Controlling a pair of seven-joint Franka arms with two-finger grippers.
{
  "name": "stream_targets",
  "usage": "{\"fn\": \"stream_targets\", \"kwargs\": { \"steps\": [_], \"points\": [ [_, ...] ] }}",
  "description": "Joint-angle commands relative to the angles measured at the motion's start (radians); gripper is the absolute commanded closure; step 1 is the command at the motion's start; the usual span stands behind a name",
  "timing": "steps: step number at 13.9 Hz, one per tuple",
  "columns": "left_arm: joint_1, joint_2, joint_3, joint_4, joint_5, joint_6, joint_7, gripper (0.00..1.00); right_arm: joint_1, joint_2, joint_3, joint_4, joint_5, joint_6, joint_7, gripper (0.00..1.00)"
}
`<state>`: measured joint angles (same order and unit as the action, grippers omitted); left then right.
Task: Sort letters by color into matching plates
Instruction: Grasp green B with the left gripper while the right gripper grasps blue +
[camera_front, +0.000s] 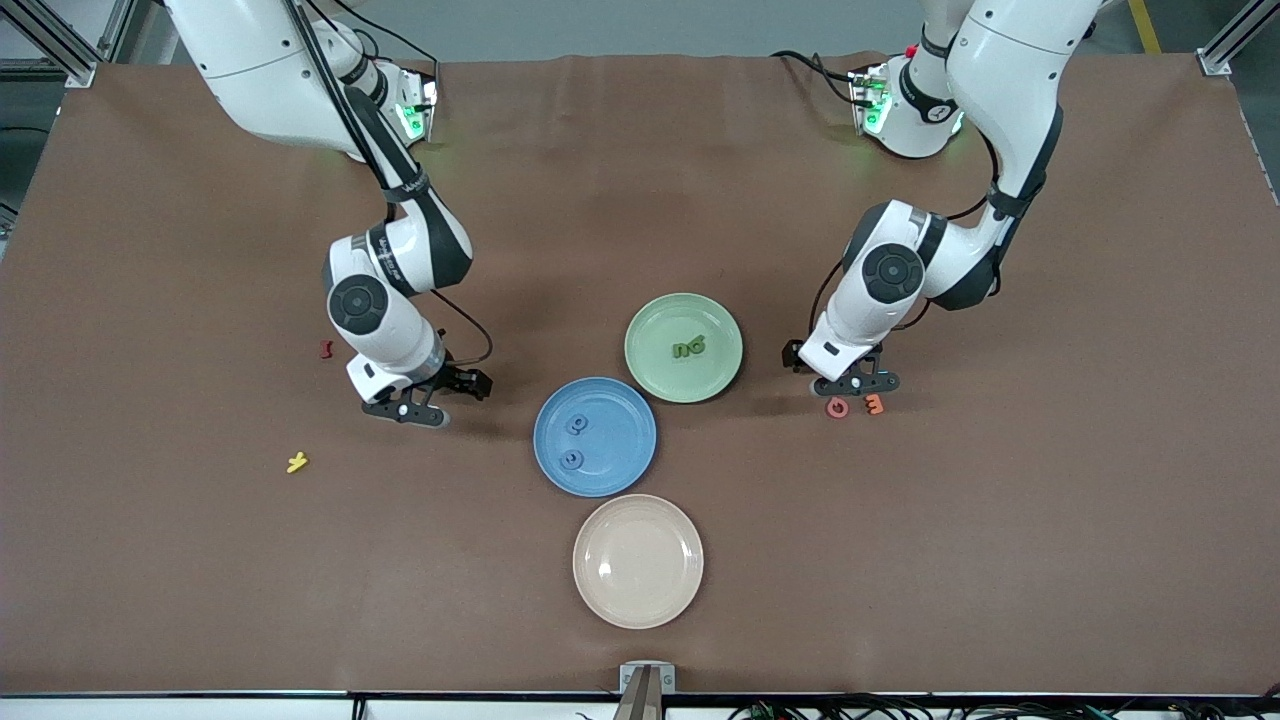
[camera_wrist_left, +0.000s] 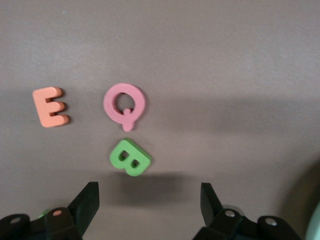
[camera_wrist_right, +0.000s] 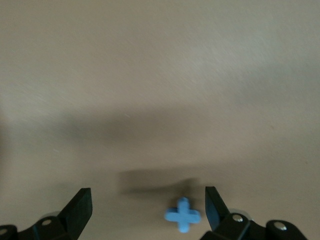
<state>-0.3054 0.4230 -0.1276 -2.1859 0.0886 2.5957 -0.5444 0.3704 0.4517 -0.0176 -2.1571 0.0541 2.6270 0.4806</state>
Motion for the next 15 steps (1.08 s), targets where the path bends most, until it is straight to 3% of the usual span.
{"fn": "stream_targets", "kwargs": {
  "steps": [1,6,10,15],
  "points": [
    [0.038,0.006,-0.004,-0.015,0.063,0.030,0.014,0.10,-0.010,-0.056,0.015,-0.112,-0.008,0.047,-0.013,0.00],
    [0.037,0.054,-0.004,-0.009,0.065,0.108,0.009,0.13,-0.005,-0.087,0.015,-0.162,-0.008,0.047,-0.013,0.00],
    [0.035,0.063,-0.004,-0.006,0.065,0.121,0.007,0.18,-0.010,-0.081,0.013,-0.159,-0.010,0.053,-0.028,0.06],
    [0.038,0.060,-0.004,-0.006,0.065,0.121,0.007,0.36,-0.031,-0.074,0.013,-0.144,-0.010,0.071,-0.074,0.13]
  ]
}}
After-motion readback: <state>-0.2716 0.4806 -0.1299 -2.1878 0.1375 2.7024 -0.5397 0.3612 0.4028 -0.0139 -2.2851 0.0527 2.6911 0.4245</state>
